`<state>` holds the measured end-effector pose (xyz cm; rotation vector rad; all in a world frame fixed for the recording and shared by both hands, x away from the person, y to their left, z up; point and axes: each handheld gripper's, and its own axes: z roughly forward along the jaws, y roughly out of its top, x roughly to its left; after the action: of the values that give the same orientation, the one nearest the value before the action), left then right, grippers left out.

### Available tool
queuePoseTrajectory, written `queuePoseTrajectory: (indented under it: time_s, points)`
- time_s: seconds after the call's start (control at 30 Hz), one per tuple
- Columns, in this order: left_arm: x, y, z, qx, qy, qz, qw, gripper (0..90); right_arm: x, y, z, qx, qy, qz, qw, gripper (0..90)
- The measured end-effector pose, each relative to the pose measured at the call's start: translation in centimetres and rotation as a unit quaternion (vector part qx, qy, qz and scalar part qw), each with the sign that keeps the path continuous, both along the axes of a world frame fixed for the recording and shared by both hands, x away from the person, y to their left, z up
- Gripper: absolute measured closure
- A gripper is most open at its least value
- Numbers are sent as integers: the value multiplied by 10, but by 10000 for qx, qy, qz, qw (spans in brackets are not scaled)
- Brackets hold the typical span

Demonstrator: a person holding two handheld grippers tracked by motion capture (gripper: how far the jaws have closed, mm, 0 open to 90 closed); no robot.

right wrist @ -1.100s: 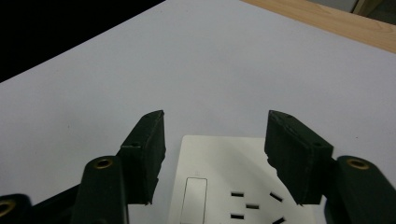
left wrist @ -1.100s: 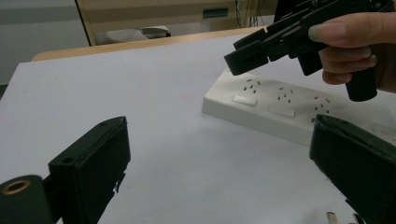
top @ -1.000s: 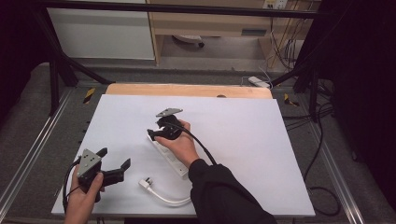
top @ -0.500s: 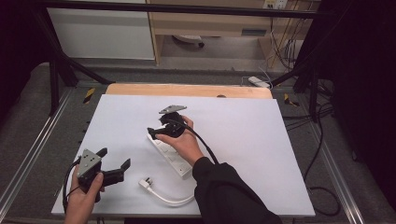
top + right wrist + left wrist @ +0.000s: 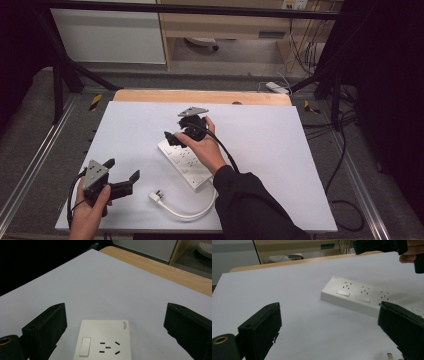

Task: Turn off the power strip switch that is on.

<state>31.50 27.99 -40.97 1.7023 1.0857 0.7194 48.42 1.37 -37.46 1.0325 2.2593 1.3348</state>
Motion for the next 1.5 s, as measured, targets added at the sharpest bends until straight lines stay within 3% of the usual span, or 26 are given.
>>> queuePoseTrajectory:
  time_s: [0.9,1.5]
  points:
    - [0,0,-1,-3,22,10,10000,48,-1,-61,25,205,-236,-250,9992,73]
    - [0,0,-1,-13,22,18,10000,48,-7,-107,38,478,-335,-456,9973,78]
